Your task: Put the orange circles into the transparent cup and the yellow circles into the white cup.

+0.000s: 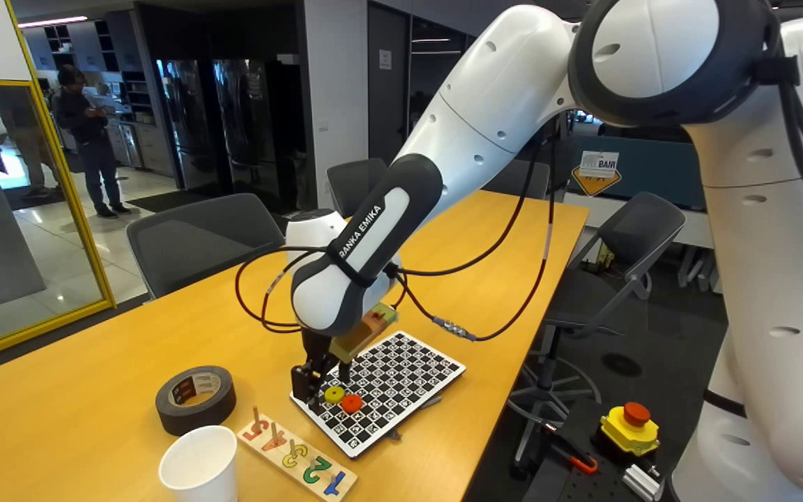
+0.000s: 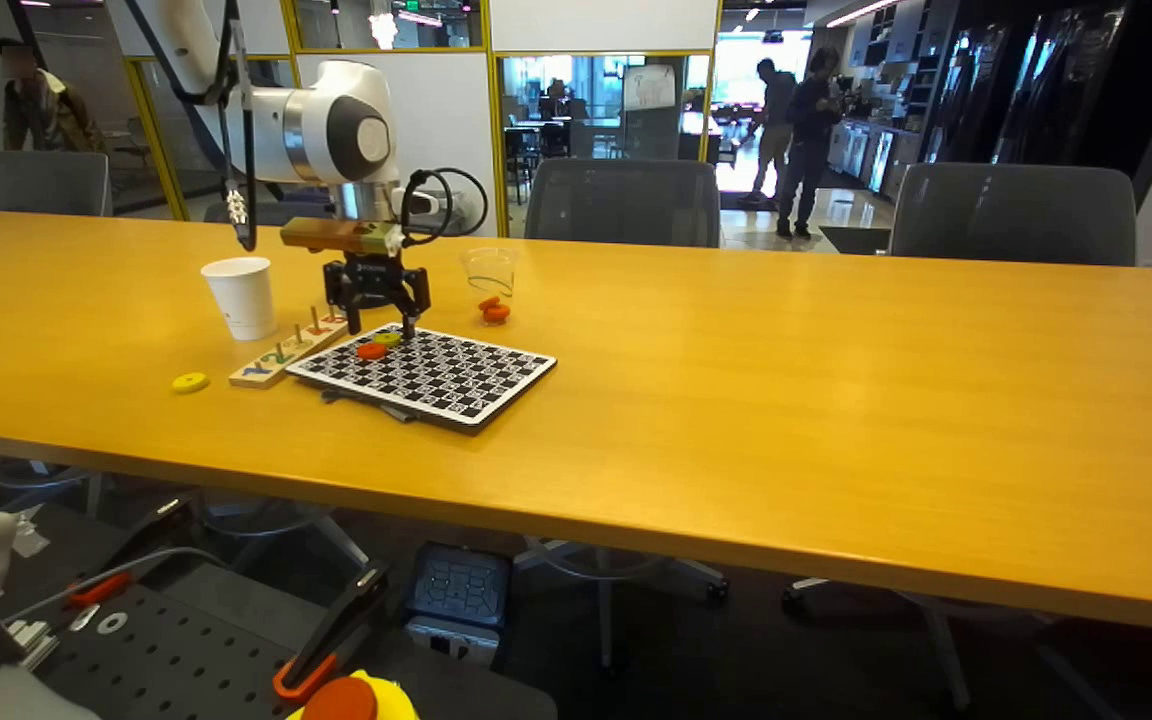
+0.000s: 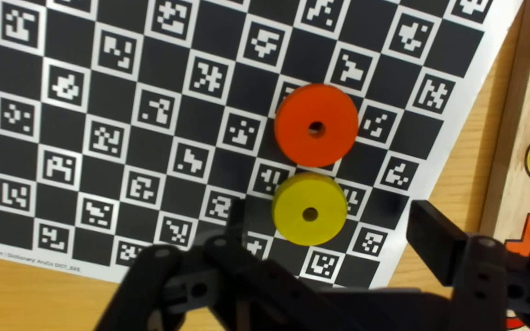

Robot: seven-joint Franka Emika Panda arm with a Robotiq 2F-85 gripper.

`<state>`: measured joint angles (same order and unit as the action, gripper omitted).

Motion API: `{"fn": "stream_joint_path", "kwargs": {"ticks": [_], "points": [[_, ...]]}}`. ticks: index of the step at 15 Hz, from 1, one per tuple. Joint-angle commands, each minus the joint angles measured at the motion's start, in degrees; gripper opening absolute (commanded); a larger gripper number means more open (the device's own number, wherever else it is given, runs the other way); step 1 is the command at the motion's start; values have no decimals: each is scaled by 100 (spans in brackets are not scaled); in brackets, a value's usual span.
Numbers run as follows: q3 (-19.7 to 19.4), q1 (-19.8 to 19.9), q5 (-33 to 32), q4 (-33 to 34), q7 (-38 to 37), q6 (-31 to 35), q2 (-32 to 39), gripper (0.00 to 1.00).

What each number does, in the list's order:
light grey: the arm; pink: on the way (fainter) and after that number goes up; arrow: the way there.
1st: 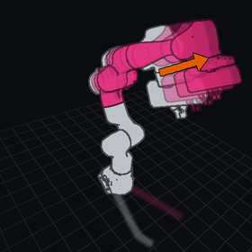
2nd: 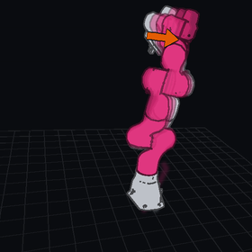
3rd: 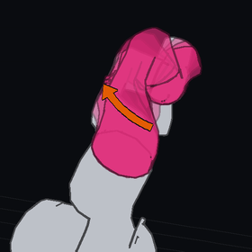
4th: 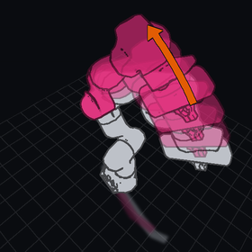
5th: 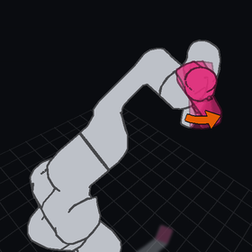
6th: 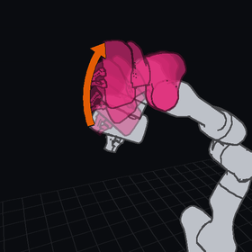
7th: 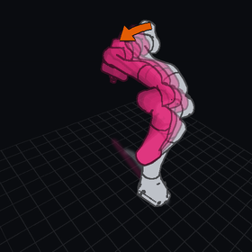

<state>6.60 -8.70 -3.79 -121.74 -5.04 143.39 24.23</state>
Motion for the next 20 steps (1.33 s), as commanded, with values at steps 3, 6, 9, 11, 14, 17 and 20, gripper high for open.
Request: {"fn": "stream_joint_path", "kwargs": {"ticks": [3, 6, 9, 11, 14, 17, 20], "points": [[-18, 38, 120, 114, 108, 58, 57, 44], [-22, 48, 123, 121, 105, 37, 58, 20], [-1, 50, 135, 141, 147, -41, 26, 21], [-73, -81, -57, 173, 0, -111, -97, 21], [-122, -293, -392, 295, -142, -212, -290, 21], [-60, -476, -686, 527, -96, -327, -348, 21], [107, -594, -751, 761, 147, -531, -377, 21]]}}
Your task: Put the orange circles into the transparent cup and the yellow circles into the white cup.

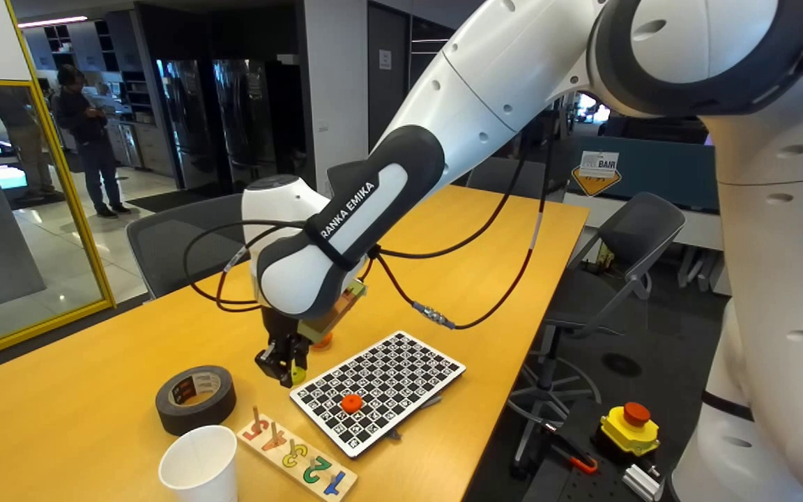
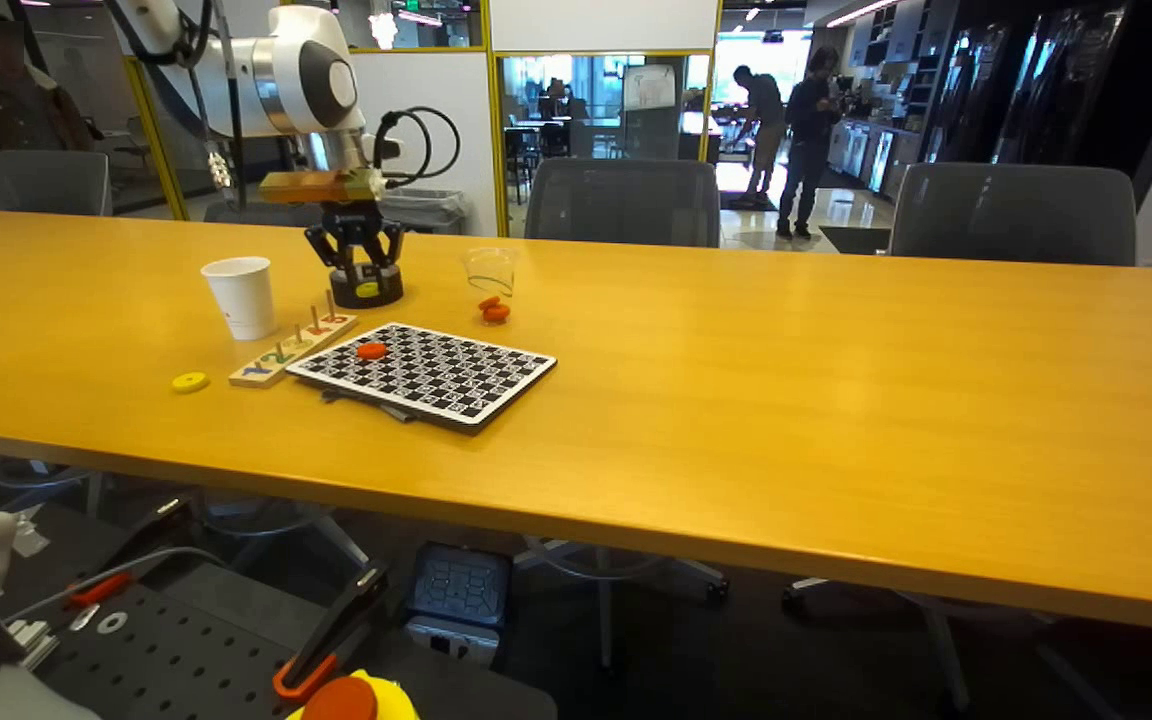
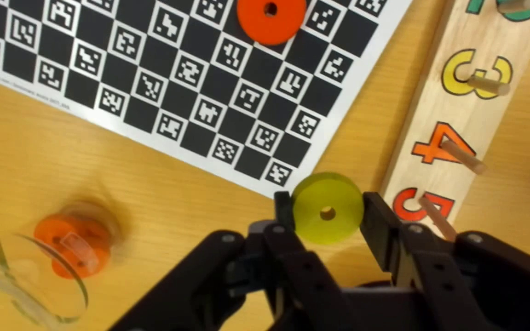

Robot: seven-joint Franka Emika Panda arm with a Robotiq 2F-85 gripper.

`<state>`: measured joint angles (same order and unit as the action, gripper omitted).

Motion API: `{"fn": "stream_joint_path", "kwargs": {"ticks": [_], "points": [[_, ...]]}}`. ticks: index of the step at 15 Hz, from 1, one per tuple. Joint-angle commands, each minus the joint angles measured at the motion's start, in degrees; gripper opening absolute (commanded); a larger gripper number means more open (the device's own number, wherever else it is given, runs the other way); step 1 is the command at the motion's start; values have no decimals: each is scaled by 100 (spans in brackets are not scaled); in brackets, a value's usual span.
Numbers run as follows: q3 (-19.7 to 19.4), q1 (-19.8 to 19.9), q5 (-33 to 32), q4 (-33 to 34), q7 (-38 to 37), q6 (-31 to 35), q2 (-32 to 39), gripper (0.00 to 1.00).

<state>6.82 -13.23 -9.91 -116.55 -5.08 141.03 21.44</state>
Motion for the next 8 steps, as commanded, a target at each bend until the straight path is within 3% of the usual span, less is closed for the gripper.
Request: {"fn": "stream_joint_path", "kwargs": {"ticks": [1, 8], "points": [[133, -180, -160, 291, 195, -342, -115, 21], [441, -538, -390, 254, 272, -584, -473, 21]]}}
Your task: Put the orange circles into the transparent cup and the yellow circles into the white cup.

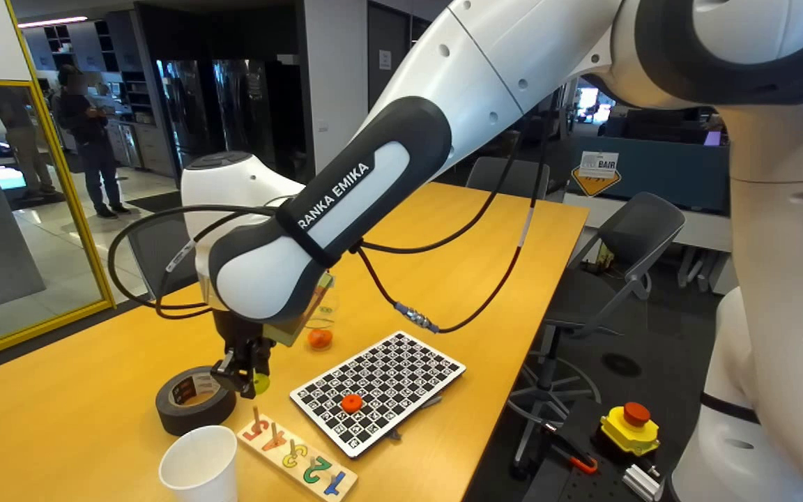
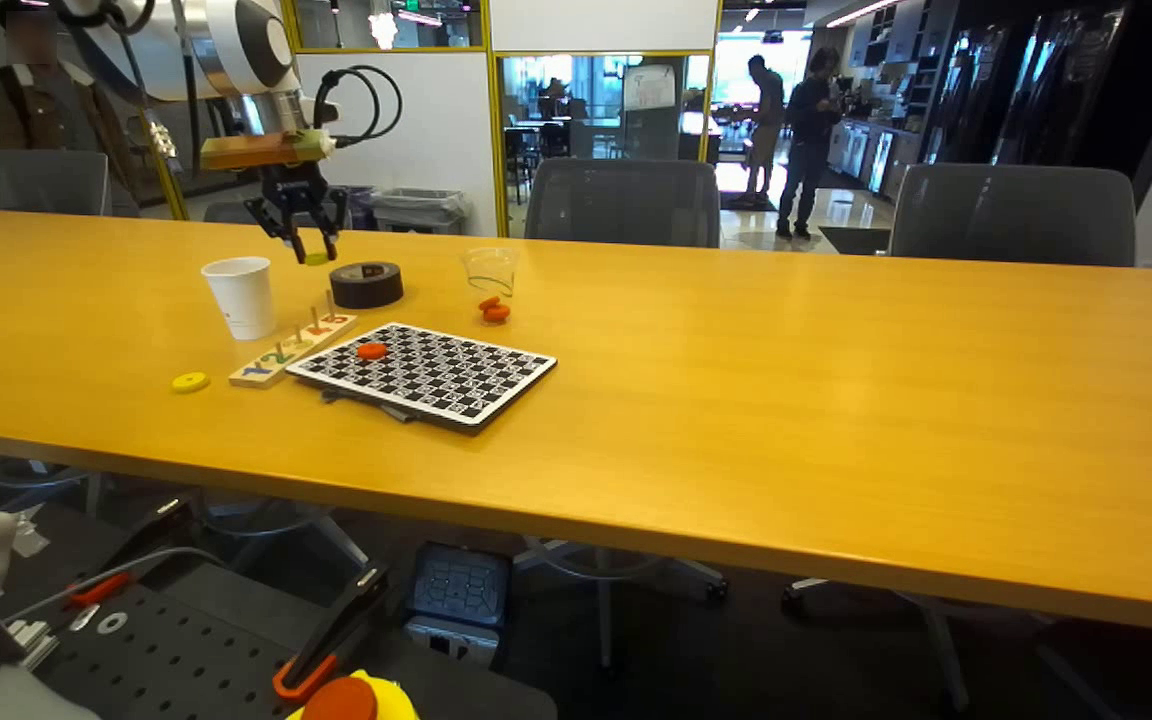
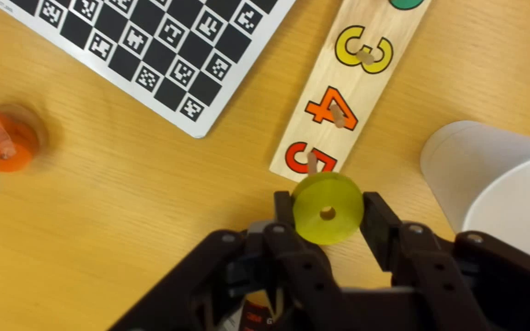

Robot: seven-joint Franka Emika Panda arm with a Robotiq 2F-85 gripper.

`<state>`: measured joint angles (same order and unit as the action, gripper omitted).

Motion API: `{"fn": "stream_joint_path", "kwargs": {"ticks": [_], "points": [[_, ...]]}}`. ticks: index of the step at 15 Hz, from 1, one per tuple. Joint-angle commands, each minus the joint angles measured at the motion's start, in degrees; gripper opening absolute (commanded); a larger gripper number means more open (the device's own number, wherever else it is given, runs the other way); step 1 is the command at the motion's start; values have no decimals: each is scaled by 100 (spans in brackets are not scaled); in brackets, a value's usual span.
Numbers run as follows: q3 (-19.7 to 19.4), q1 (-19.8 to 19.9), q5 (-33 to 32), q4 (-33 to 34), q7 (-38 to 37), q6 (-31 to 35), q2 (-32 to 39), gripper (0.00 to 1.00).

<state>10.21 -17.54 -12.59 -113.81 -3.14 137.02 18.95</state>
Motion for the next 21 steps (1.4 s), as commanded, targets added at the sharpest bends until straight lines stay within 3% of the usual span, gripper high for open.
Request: {"fn": "stream_joint_path", "kwargs": {"ticks": [1, 8, 21], "points": [[162, -129, -94, -16, 127, -212, -256, 21], [560, -181, 132, 71, 735, -187, -204, 21], [803, -191, 284, 403, 1390, -419, 64, 21]]}}
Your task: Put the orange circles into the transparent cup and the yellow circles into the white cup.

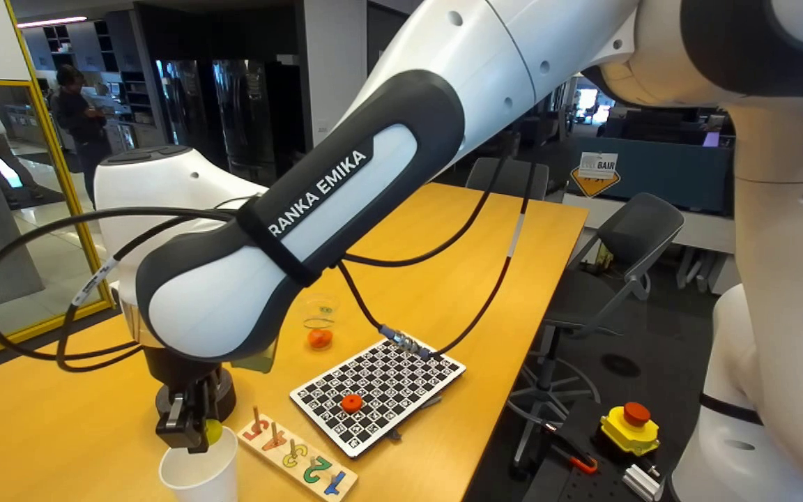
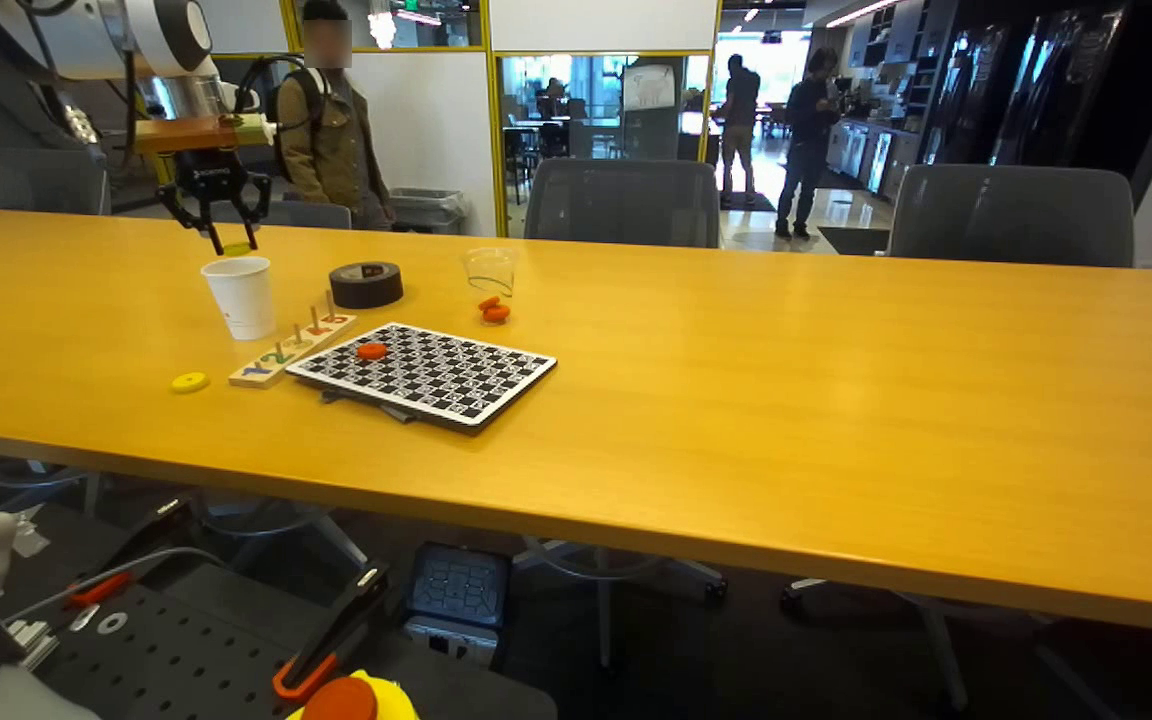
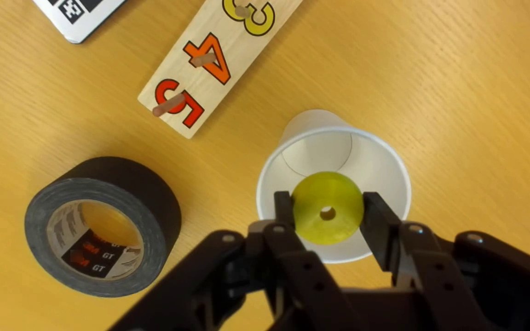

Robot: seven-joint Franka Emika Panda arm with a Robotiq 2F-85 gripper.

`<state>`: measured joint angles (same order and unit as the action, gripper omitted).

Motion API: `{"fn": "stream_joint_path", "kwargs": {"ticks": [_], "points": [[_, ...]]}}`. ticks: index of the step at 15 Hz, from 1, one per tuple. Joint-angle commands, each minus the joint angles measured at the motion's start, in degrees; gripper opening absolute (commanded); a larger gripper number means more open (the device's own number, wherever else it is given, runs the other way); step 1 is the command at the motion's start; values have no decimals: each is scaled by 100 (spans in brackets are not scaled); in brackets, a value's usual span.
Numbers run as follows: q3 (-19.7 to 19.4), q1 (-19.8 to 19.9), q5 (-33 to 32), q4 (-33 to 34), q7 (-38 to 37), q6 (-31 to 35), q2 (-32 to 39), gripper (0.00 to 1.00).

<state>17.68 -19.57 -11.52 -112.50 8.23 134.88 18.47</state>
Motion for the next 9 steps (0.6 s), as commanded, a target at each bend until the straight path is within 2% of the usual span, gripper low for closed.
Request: {"fn": "stream_joint_path", "kwargs": {"ticks": [1, 5, 6, 7, 8, 9], "points": [[59, 11, 180, 308, 278, -239, 131, 21], [65, 13, 214, 361, 359, -278, 168, 21], [68, 19, 240, 365, 384, -296, 169, 26], [76, 29, 277, 364, 413, -318, 162, 66], [76, 29, 299, 366, 420, -329, 162, 67], [76, 31, 323, 361, 434, -339, 155, 74]]}}
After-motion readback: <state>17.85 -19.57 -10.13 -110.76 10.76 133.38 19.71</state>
